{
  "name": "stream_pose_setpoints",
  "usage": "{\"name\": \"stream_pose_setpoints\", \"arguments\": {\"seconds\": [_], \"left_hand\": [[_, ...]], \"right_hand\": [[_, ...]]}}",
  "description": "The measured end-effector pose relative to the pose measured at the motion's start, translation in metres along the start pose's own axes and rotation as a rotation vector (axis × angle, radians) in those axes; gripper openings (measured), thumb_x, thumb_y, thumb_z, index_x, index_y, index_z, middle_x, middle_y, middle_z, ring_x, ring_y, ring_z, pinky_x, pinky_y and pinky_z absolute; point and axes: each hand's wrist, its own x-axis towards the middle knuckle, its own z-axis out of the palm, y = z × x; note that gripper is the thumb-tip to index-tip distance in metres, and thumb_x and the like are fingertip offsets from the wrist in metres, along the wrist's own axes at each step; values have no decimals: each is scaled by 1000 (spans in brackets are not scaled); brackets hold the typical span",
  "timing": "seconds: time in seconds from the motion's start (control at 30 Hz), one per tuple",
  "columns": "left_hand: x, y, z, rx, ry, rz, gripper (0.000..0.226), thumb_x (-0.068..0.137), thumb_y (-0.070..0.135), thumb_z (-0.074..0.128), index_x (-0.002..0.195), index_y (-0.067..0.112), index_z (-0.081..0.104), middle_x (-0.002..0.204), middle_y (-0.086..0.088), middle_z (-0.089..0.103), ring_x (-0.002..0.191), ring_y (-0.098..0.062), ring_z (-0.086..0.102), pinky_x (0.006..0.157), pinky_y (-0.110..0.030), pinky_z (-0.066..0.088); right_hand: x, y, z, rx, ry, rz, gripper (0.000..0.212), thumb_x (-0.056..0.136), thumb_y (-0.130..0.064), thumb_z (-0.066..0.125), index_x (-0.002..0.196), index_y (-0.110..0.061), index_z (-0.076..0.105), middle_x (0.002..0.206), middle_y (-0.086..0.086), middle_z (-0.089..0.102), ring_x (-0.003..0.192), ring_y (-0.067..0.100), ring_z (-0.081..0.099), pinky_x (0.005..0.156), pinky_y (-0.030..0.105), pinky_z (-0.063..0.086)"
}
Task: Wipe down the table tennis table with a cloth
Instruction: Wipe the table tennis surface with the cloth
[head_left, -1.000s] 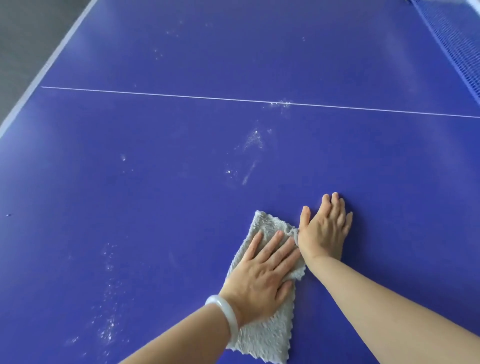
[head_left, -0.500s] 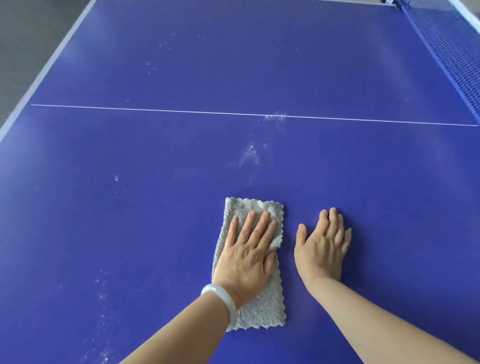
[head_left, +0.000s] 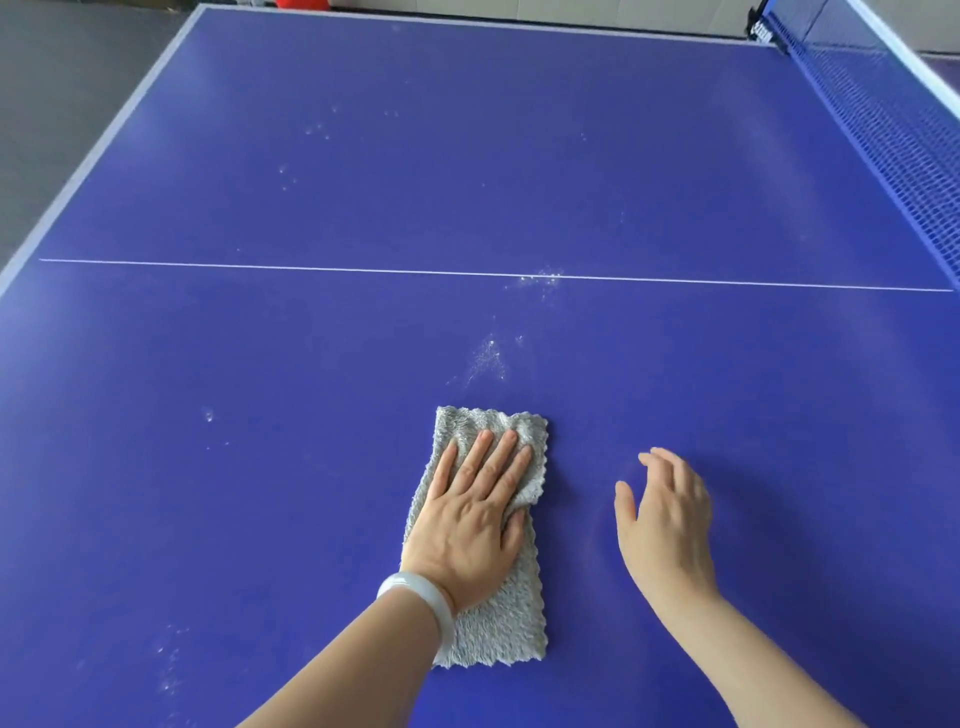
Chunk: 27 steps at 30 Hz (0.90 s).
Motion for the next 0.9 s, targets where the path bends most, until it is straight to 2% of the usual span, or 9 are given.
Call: {"name": "stream_pose_setpoints", "arguments": {"seconds": [0.1,0.17,0.23,0.37,0.47,0.53,0.67,0.77,0.9], "left_hand": [[0,-1,-3,-17,-18,-4,62,100,43,30,157,29,11,164,11,6,152,-14,-1,121,-46,11],[1,0,-3,-24,-16,-10,62,99,42,32,157,29,12,164,11,7,152,-14,0,120,-46,13],[0,2,-2,-34,-17,-7,64,98,41,36,157,27,15,164,10,9,152,-16,4,119,-46,14],[10,4,5,-34,-7,71,68,93,40,44,156,24,23,164,8,12,151,-21,11,116,-49,16],[51,15,5,-21,-27,214,63,96,41,39,155,27,24,163,9,14,152,-21,8,118,-50,9],[96,22,3,-11,-50,267,59,99,41,31,156,28,19,164,9,12,152,-20,1,121,-52,1],[187,28,2,8,-52,197,59,102,42,19,157,28,9,165,8,0,151,-19,-12,120,-49,-10],[231,29,3,-11,-29,90,61,100,41,23,157,27,9,165,6,2,151,-21,-9,120,-49,-13],[254,27,4,-17,5,3,62,98,44,23,157,28,13,165,5,6,152,-24,-6,120,-52,-10]], "right_hand": [[55,-14,-4,-74,-62,-109,54,100,-21,54,148,0,38,158,15,32,147,30,29,121,42,21],[81,-27,7,-89,-113,-72,57,104,-26,42,154,-5,25,164,11,18,152,25,16,124,39,10],[88,-33,18,-76,-79,-9,56,104,-27,40,154,-5,28,163,11,22,151,26,19,124,43,12],[86,-29,31,-18,45,13,52,101,-28,49,146,-4,43,157,13,37,145,30,34,121,48,22],[89,-27,31,37,73,9,48,102,-27,47,144,-5,47,155,12,40,144,30,37,121,47,24],[89,-28,29,55,91,19,48,102,-29,39,142,-4,51,153,12,43,143,30,39,121,46,25],[87,-28,28,52,121,9,61,98,-40,24,141,-6,52,152,10,45,141,28,41,120,46,27],[88,-28,30,34,91,19,70,96,-46,12,145,-11,49,156,5,40,145,22,35,122,41,21],[88,-26,31,43,70,23,75,95,-51,6,149,-15,43,160,1,33,148,17,27,124,36,15]]}}
